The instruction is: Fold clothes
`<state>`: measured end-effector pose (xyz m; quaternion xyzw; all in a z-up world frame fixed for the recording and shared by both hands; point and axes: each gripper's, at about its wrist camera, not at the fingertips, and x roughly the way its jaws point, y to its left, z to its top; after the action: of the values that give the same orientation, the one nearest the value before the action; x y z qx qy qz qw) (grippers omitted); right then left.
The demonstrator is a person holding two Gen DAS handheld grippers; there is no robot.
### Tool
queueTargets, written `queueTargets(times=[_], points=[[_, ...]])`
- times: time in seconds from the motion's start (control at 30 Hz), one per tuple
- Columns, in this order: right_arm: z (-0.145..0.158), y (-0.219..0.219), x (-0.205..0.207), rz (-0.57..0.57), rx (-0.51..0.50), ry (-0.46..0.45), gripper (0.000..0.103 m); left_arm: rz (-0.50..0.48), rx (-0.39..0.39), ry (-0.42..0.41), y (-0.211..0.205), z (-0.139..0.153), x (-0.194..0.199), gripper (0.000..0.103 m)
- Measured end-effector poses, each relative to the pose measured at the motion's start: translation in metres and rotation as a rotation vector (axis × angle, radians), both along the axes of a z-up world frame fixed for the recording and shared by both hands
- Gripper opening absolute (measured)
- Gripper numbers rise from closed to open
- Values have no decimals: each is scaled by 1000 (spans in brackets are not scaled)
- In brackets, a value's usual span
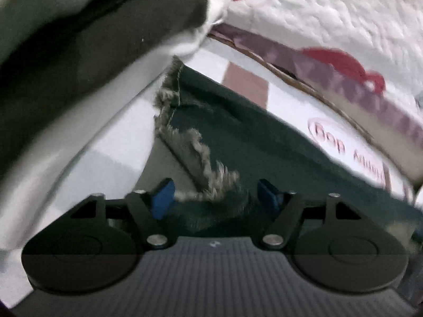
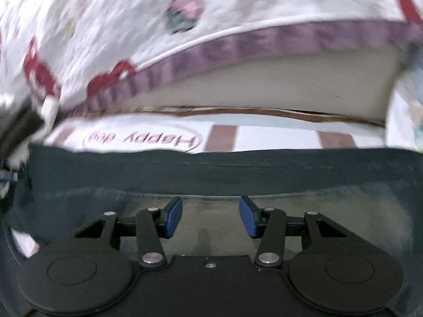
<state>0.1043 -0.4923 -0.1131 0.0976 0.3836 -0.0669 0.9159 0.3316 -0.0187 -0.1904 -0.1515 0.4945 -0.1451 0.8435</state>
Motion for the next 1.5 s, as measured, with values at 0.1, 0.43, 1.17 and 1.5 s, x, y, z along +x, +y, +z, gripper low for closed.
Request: queueTargets(times=[0.1,0.43,1.17,1.5], points=[[-3,17,12,48,-29,40,53,21,-41,5,-6,-1,19,101],[-2,32,-1,30,-16,37,53,-77,78,-308,-17,51,31,0],[-30,4,-13,-72,-103,132,63,-129,181,-275,35,28,-17,74],[-37,1,-19,-96,-90,121,68,-88,91,-121,63,14,-22,77]])
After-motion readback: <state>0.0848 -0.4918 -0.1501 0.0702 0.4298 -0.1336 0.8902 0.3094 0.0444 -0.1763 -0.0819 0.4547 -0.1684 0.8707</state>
